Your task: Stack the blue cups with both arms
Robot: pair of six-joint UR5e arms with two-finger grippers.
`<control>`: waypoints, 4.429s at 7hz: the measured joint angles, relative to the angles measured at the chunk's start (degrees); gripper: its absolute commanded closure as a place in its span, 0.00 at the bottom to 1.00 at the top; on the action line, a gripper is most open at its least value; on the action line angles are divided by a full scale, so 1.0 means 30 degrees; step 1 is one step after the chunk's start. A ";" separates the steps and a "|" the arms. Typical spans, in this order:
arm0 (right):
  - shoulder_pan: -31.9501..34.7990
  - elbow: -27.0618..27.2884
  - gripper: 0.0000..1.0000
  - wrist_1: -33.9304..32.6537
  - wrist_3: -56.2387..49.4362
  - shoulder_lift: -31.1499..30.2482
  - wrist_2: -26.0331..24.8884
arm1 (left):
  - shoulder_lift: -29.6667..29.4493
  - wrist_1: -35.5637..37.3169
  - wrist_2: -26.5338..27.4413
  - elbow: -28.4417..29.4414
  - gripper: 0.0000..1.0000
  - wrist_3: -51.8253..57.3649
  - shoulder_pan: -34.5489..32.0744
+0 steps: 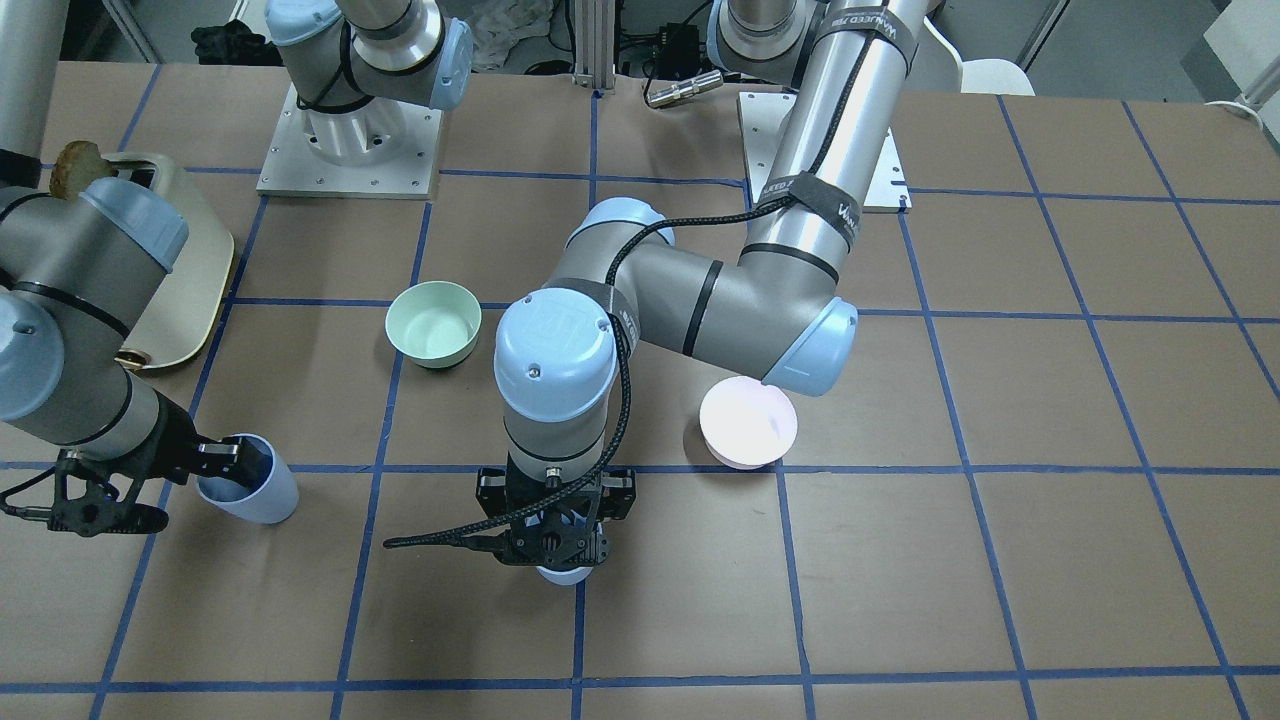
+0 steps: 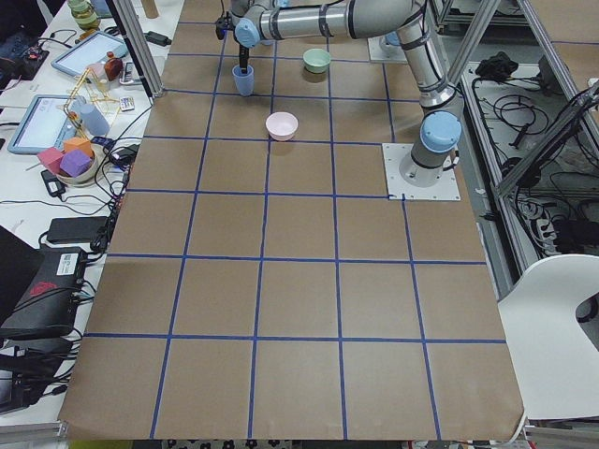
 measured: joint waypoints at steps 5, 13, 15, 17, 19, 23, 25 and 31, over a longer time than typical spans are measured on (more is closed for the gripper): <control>0.0584 -0.2615 1.00 0.1719 0.0836 -0.1033 0.1171 | 0.6725 -0.5993 -0.0902 -0.1881 0.00 0.3017 0.2866; 0.9368 -0.6596 1.00 0.2885 1.2907 0.0280 -0.0133 | 1.0453 -0.5213 -0.0635 -0.5435 0.00 0.5904 0.5821; 0.9501 -0.7674 1.00 0.2938 1.3426 0.1019 -0.0088 | 1.0553 -0.5225 -0.0636 -0.5413 0.00 0.5887 0.5839; 0.9636 -0.8295 1.00 0.3047 1.3754 0.1726 -0.0048 | 1.0688 -0.5302 -0.0649 -0.5434 0.00 0.5885 0.5834; 0.9917 -0.8335 1.00 0.3113 1.3892 0.2027 -0.0045 | 1.0741 -0.5324 -0.0556 -0.5451 0.00 0.5884 0.5852; 0.9973 -0.8283 1.00 0.3108 1.3677 0.2442 -0.0041 | 1.0799 -0.5314 -0.0504 -0.5440 0.00 0.5884 0.5868; 0.9974 -0.8222 0.51 0.3084 1.3634 0.2657 -0.0007 | 1.0810 -0.5294 -0.0504 -0.5439 0.00 0.5884 0.5881; 0.7318 -1.0350 0.06 0.5980 1.0069 0.1904 0.0192 | 1.0868 -0.6886 0.0506 -0.5128 0.00 0.5884 0.5884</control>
